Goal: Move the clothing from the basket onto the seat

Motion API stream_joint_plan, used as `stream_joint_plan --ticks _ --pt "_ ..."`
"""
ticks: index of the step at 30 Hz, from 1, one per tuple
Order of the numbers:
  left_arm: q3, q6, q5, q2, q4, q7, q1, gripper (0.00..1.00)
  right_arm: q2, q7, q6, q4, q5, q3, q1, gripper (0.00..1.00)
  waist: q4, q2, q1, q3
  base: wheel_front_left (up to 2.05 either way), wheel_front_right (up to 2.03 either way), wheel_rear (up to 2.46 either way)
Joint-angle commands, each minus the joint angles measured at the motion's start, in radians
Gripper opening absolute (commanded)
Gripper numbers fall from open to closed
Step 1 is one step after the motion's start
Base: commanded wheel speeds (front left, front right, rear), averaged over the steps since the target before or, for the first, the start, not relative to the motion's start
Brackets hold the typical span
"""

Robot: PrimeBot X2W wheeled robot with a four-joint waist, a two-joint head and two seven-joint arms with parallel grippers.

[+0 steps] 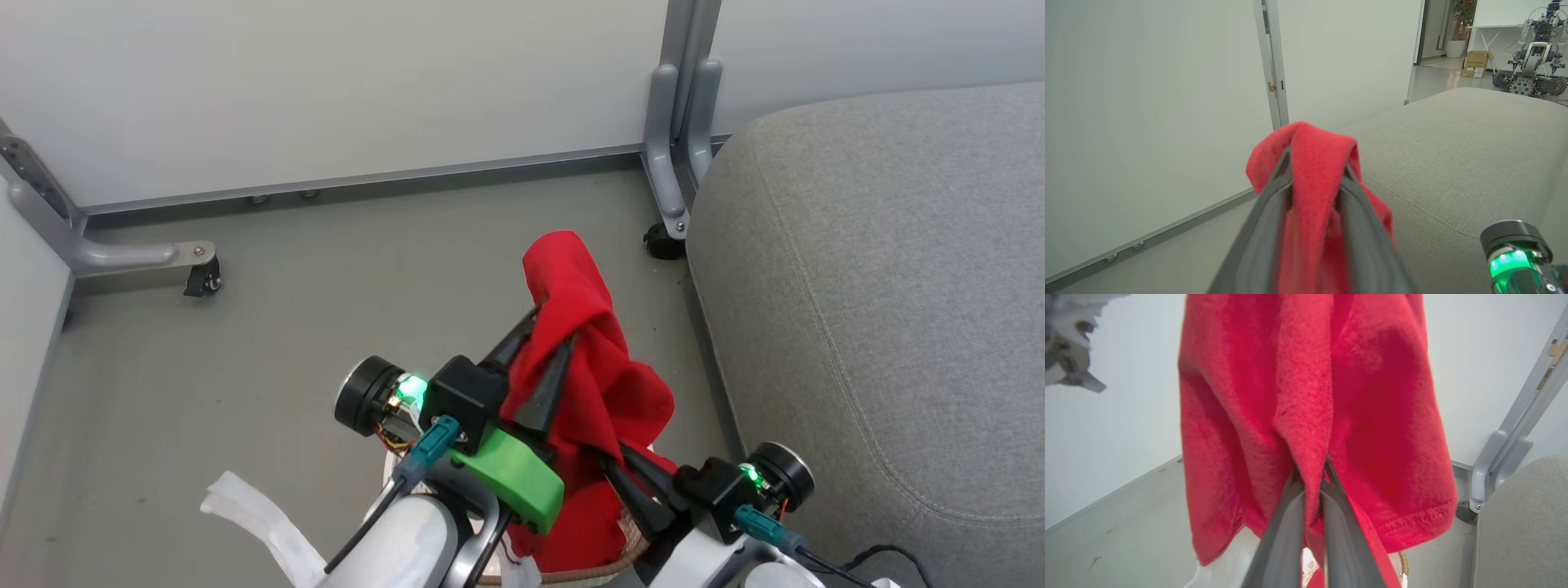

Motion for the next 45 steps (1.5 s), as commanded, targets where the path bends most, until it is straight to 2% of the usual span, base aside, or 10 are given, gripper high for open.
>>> stream_joint_plan --ticks 1,16,24,28,35,45 --pt "0.005 0.009 -0.002 0.008 0.002 -0.002 0.012 1.0 -0.003 -0.003 0.0 -0.011 0.002 -0.005 0.0 0.0 0.0 0.0 0.0 0.001 0.0 0.0 0.0" --pt "0.014 0.035 -0.007 0.017 0.011 -0.008 0.003 1.0 -0.008 -0.003 0.0 -0.047 -0.015 -0.03 0.001 0.0 -0.014 0.0 0.0 0.011 0.0 0.0 0.0" --pt "0.029 0.044 -0.015 0.027 0.019 -0.025 0.002 1.0 -0.005 -0.003 0.0 -0.073 -0.038 -0.082 -0.028 0.0 -0.064 0.0 0.0 0.045 0.0 0.0 0.0" --pt "0.038 0.053 -0.007 0.037 0.032 -0.04 -0.011 1.0 0.0 -0.003 0.0 -0.107 -0.057 -0.14 -0.029 0.0 -0.113 0.0 0.0 0.076 0.0 0.0 0.0" --pt "0.031 0.03 0.008 0.065 0.043 -0.066 -0.041 1.0 0.046 -0.003 -0.001 -0.229 -0.114 -0.298 -0.014 0.0 -0.218 0.0 0.0 0.138 0.0 0.0 0.0" --pt "0.043 0.035 0.025 0.09 0.051 -0.112 -0.08 1.0 0.092 -0.003 0.0 -0.32 -0.132 -0.382 0.018 0.0 -0.39 0.0 0.0 0.214 0.0 0.0 0.0"
